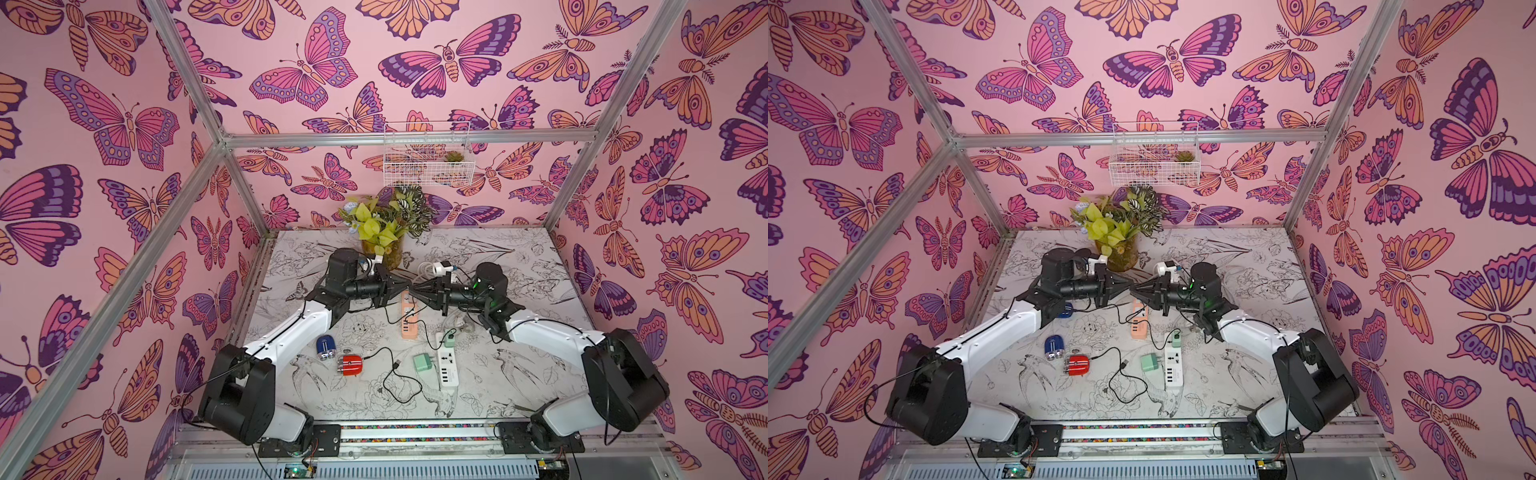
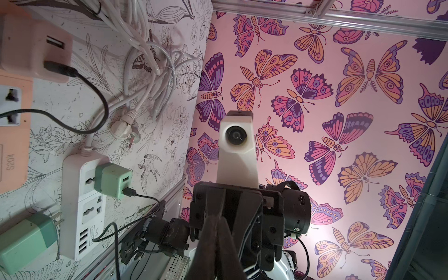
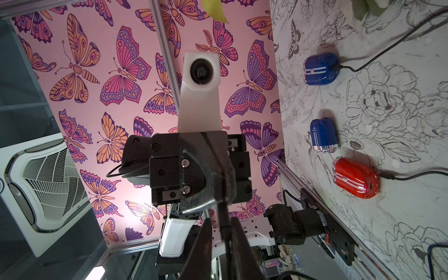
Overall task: Charge the electric shaver
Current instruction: Pick up the charging cable from the center of the board.
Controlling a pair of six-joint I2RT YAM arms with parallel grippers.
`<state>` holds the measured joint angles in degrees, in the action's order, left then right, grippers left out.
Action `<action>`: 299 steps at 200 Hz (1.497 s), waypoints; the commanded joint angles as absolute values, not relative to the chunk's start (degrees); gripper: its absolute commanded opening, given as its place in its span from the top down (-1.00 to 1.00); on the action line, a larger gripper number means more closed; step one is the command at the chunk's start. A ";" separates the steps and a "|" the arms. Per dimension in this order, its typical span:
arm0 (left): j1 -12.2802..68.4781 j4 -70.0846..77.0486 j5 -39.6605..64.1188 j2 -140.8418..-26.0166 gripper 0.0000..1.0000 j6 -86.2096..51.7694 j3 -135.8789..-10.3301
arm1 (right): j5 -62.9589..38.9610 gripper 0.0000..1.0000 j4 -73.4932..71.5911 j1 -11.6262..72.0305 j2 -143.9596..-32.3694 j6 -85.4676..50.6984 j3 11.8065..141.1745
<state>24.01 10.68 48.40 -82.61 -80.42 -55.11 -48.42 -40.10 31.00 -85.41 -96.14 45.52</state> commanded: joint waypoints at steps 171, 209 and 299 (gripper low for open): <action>24.46 11.07 48.08 -81.21 1.00 -79.98 -53.61 | -46.85 0.72 -41.30 29.88 -85.83 -95.62 45.00; 24.53 11.07 48.16 -81.42 1.00 -79.89 -53.77 | -46.85 0.82 -41.32 29.88 -85.96 -95.59 45.00; 24.53 1.62 41.31 -78.01 0.44 -79.28 -54.27 | -47.06 1.00 -39.57 29.88 -85.84 -93.65 45.08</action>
<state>24.40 9.89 46.61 -81.93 -81.03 -54.43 -47.40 -39.90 30.37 -85.65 -95.92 45.15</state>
